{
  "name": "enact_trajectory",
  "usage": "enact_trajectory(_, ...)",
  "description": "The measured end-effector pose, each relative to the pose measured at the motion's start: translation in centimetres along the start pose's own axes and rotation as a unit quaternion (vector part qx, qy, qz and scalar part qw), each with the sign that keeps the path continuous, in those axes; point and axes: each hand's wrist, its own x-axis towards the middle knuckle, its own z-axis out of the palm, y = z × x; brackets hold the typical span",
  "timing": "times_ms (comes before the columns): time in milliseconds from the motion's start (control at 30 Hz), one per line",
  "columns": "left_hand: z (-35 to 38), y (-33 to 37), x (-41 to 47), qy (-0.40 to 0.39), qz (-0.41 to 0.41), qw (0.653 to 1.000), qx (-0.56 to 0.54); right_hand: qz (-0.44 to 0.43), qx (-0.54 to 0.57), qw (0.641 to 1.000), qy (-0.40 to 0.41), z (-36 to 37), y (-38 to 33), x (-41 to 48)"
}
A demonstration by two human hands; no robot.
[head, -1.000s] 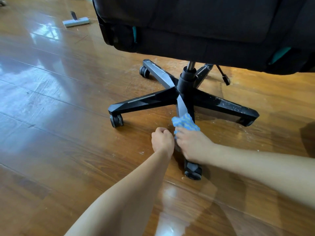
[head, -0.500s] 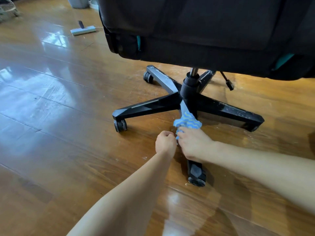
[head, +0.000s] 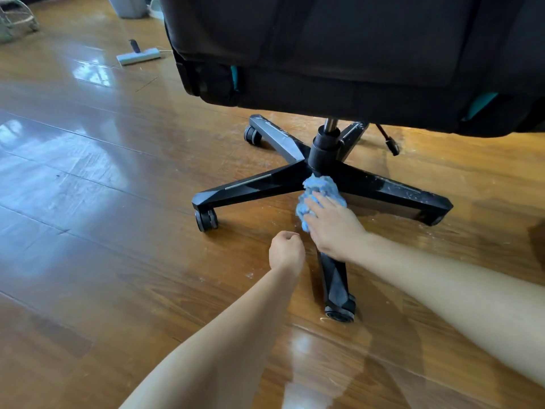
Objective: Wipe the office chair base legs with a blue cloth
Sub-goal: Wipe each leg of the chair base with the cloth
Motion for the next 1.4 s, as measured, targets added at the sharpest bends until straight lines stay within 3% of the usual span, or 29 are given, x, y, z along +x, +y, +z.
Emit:
enact_trajectory(167, 1.3, 0.8, 0.1, 0.015, -0.009, 0.999, -0.035, -0.083, 0.13, 0.981, 0.119, 4.1, -2.7, -10.7)
enact_trajectory(267, 2.1, 1.3, -0.2, 0.028, -0.016, 0.998, -0.055, -0.122, 0.167, 0.969, 0.134, 5.2, -2.2, -11.8)
enact_trajectory(467, 2.2, 2.1, -1.1, 0.074, 0.011, 0.996, -0.057, -0.018, 0.187, 0.98, 0.067, 3.4, 1.5, -2.2)
enact_trajectory(667, 1.4, 2.1, -1.2, 0.083, 0.007, 0.994, -0.077, 0.028, 0.228, 0.969, 0.094, 3.5, 1.0, -1.4)
enact_trajectory(900, 2.0, 2.3, -1.2, 0.087, -0.009, 0.992, -0.096, -0.118, 0.293, 0.936, 0.158, 7.3, -3.0, -15.5)
enact_trajectory(1167, 2.8, 2.3, -2.4, 0.074, -0.009, 0.991, -0.108, -0.171, 0.287, 0.934, 0.129, 6.5, -1.6, -13.8)
enact_trajectory(1233, 2.5, 2.2, -2.4, 0.072, -0.012, 0.991, -0.111, -0.146, 0.303, 0.931, 0.144, 6.7, -1.5, -12.9)
enact_trajectory(1400, 2.6, 2.0, -2.5, 0.073, -0.011, 0.992, -0.099, 0.032, 0.375, 0.907, 0.191, 5.9, -0.8, -11.2)
